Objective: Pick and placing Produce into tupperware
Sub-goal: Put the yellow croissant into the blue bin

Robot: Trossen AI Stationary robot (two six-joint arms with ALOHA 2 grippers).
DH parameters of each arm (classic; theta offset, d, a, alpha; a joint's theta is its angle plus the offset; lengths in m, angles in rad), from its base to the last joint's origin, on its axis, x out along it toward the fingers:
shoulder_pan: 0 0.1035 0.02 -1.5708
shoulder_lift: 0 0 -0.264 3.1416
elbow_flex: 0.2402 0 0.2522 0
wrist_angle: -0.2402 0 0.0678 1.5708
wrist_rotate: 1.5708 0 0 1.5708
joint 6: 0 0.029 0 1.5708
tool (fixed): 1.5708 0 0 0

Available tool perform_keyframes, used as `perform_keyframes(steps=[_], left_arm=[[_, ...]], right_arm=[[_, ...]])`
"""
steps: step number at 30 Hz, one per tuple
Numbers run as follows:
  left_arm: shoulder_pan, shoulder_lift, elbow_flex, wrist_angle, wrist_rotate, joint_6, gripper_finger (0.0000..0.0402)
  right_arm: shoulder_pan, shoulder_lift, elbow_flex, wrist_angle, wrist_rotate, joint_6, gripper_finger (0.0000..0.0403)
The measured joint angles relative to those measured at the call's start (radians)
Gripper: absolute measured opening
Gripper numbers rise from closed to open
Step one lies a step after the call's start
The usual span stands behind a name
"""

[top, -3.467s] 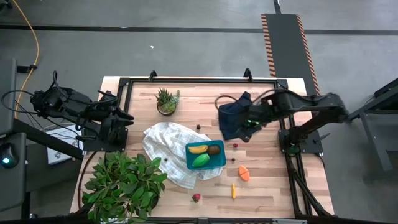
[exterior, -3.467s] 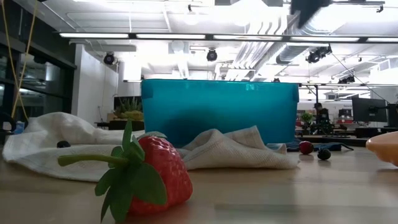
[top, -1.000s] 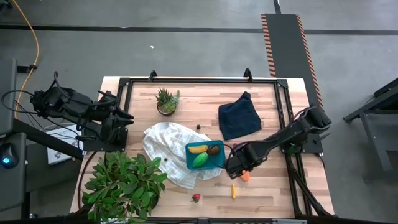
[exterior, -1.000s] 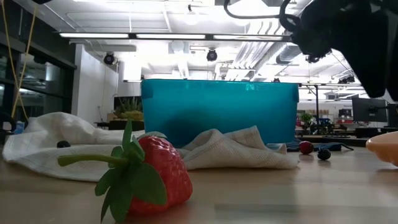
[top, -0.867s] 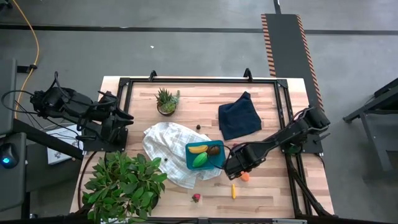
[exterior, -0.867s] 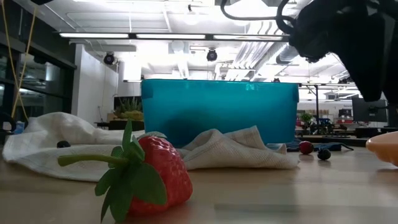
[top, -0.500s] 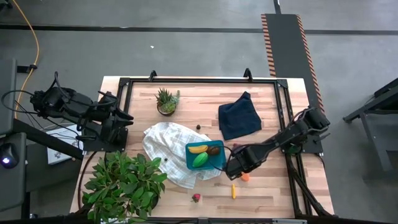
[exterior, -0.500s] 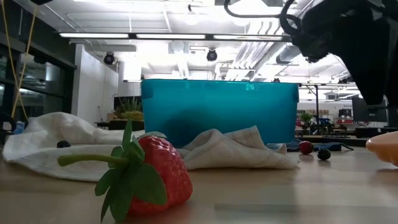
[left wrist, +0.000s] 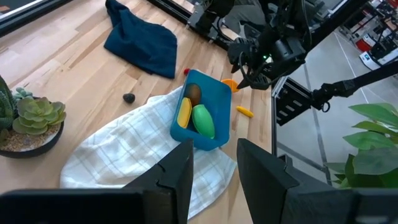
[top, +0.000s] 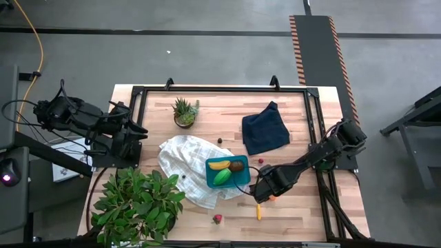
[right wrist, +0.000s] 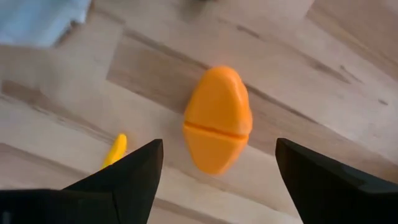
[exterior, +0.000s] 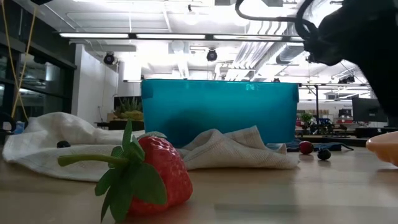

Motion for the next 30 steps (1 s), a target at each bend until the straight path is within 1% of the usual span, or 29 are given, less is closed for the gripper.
perform_keyframes(steps=[4,17,21,25,28,30], left_arm=[[0.0,0.0,0.0,0.0,0.0,0.0,0.0111],[0.0,0.0,0.0,0.0,0.0,0.0,0.0111],[0.0,0.0,0.0,0.0,0.0,0.0,0.0111],[0.0,0.0,0.0,0.0,0.004,-0.004,0.0111],[0.0,0.0,0.0,0.001,0.015,-0.011,0.0111],[0.0,0.0,0.0,0.001,0.024,-0.011,0.0111]], right_arm=[[-0.001,0.0,0.0,-0.001,0.028,0.0,0.0303],[-0.003,0.049,-0.004,0.007,0.028,0.002,0.0303],[-0.003,0.051,-0.043,0.043,0.016,0.026,0.0303],[-0.002,0.051,-0.095,0.13,-0.008,0.052,0.0303],[-0.002,0.051,-0.109,0.179,-0.007,0.052,0.0303],[-0.002,0.051,-0.112,0.177,-0.004,0.047,0.0303]])
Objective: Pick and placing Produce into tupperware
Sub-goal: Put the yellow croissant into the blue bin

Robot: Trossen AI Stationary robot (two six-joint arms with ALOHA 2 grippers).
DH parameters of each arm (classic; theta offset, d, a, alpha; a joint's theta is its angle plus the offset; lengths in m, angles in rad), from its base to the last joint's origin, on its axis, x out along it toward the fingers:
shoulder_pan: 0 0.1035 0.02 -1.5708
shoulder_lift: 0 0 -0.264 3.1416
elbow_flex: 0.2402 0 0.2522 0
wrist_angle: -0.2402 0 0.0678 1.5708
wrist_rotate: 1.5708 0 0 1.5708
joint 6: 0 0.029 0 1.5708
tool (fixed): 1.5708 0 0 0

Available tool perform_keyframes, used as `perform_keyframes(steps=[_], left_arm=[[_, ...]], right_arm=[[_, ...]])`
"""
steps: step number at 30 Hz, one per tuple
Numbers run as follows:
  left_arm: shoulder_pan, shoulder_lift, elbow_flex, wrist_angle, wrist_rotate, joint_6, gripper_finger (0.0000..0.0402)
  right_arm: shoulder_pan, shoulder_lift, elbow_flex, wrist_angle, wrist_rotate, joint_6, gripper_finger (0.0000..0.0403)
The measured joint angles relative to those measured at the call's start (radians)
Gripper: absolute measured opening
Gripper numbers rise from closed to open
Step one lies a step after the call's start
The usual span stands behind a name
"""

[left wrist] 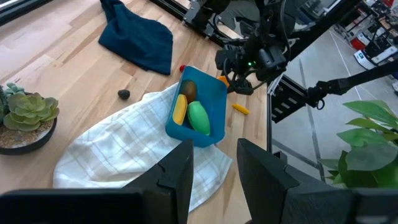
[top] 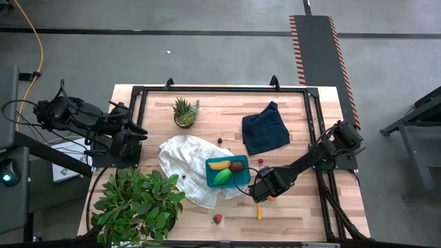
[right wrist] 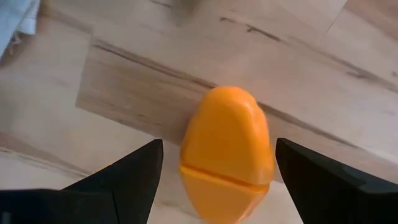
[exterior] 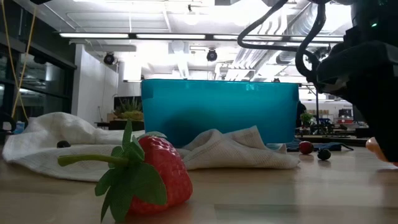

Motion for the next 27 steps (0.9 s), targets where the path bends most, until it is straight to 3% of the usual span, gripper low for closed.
perform_keyframes(steps=[10,27], left_arm=[[0.0,0.0,0.0,0.0,0.0,0.0,0.0111],[0.0,0.0,0.0,0.0,-0.001,0.0,0.0111]], right_arm=[[0.0,0.0,0.0,0.0,0.016,-0.003,0.03],[0.0,0.0,0.0,0.0,0.005,-0.003,0.0246]])
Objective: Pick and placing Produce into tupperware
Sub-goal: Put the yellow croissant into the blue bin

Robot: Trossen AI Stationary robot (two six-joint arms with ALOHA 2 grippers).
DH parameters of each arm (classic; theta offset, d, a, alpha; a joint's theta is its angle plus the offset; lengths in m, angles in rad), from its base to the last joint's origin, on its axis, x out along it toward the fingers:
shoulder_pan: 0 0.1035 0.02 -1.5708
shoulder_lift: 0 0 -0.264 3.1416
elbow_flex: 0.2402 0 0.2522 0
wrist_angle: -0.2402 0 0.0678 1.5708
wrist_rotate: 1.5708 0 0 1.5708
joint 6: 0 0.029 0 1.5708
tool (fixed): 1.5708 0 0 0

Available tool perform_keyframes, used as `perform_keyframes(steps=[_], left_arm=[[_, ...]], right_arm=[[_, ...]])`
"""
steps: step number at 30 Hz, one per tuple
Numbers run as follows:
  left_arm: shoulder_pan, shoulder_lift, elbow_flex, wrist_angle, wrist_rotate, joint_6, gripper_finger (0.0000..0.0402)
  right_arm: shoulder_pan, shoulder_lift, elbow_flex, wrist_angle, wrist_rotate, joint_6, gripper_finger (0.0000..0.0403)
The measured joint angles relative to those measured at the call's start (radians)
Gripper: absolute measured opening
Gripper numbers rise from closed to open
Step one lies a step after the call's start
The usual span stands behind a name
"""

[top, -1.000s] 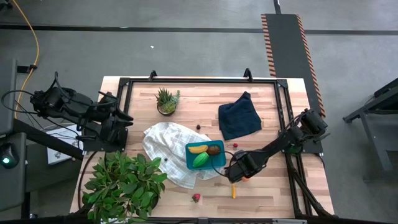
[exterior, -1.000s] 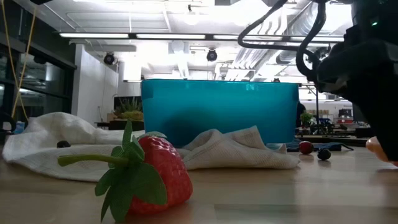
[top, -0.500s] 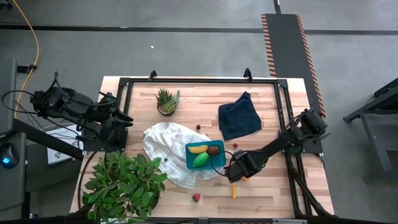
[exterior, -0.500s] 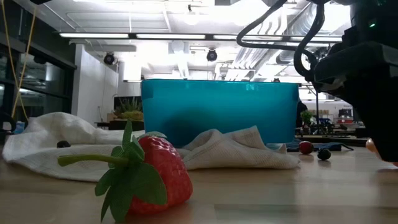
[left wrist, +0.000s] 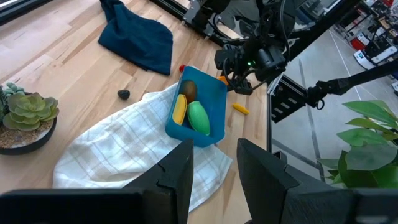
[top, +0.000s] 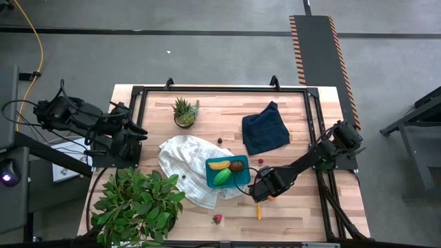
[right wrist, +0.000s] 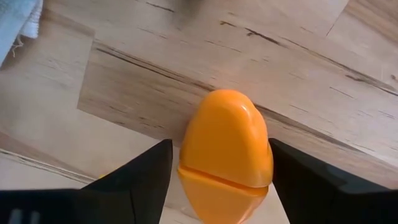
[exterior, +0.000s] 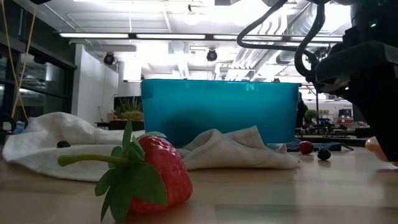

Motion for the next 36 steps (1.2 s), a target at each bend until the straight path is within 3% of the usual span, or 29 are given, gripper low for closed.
perform_keyframes(steps=[14,30,36], left_arm=[[0.0,0.0,0.0,0.0,0.0,0.0,0.0111],[0.0,0.0,0.0,0.0,-0.001,0.0,0.0111],[0.0,0.0,0.0,0.001,-0.001,0.0,0.0111]], right_arm=[[0.0,0.0,0.0,-0.001,0.0,0.0,0.0211],[0.0,-0.005,0.001,-0.016,-0.007,-0.012,0.0209],[0.0,-0.063,0.001,-0.023,-0.01,-0.01,0.0209]])
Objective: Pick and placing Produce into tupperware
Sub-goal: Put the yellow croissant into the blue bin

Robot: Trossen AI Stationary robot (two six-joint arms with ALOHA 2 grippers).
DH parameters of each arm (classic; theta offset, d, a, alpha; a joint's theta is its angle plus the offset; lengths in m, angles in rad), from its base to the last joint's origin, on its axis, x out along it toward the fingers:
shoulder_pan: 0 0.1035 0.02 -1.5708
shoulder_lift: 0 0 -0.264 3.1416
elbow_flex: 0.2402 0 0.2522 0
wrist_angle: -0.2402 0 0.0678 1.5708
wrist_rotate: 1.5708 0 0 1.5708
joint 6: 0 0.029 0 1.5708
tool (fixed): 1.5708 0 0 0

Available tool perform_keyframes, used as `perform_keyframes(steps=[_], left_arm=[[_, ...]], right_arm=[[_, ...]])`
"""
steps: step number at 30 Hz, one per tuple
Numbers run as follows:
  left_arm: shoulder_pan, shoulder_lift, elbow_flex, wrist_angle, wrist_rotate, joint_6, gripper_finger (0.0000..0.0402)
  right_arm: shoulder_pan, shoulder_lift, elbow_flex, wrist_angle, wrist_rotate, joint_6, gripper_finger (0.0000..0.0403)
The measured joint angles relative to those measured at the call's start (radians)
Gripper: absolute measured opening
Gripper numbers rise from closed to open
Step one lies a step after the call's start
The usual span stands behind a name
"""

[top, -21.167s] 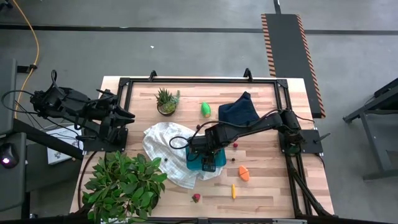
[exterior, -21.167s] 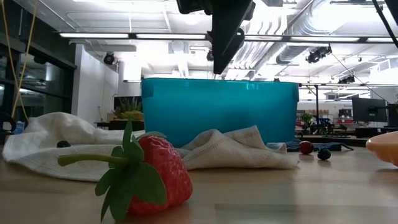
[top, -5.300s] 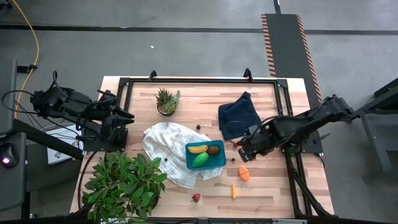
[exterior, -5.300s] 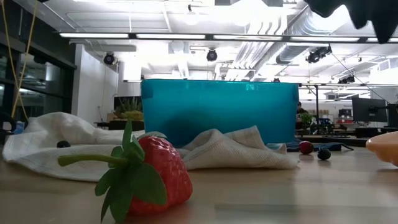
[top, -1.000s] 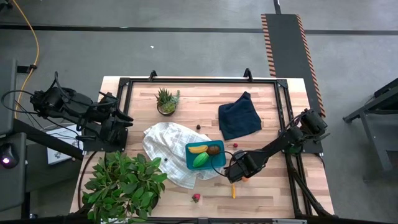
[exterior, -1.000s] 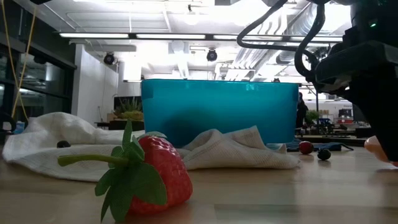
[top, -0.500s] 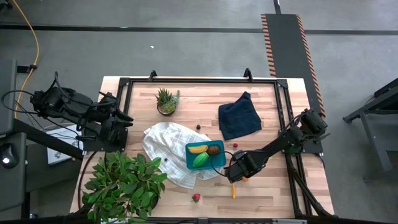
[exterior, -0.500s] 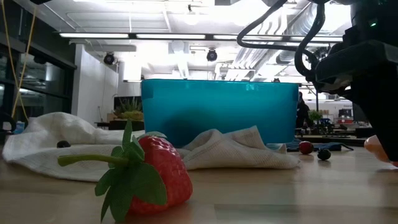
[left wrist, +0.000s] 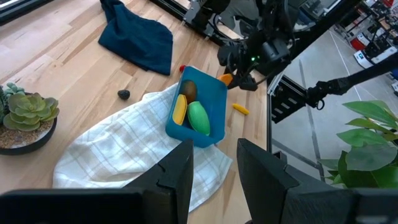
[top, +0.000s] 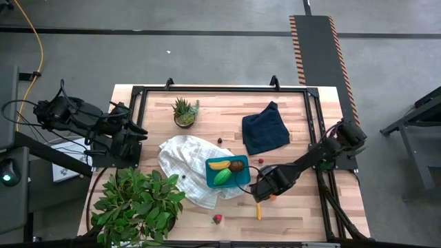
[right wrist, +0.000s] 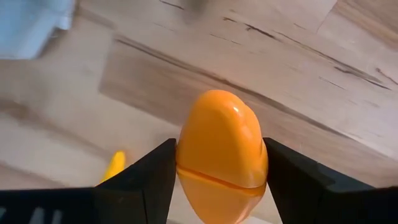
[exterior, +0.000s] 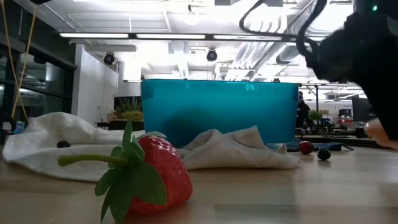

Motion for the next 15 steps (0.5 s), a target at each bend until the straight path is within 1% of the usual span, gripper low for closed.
perform_keyframes(steps=[15], left_arm=[[0.0,0.0,0.0,0.0,0.0,0.0,0.0111]], right_arm=[[-0.002,-0.196,0.001,-0.01,0.028,0.008,0.0208]])
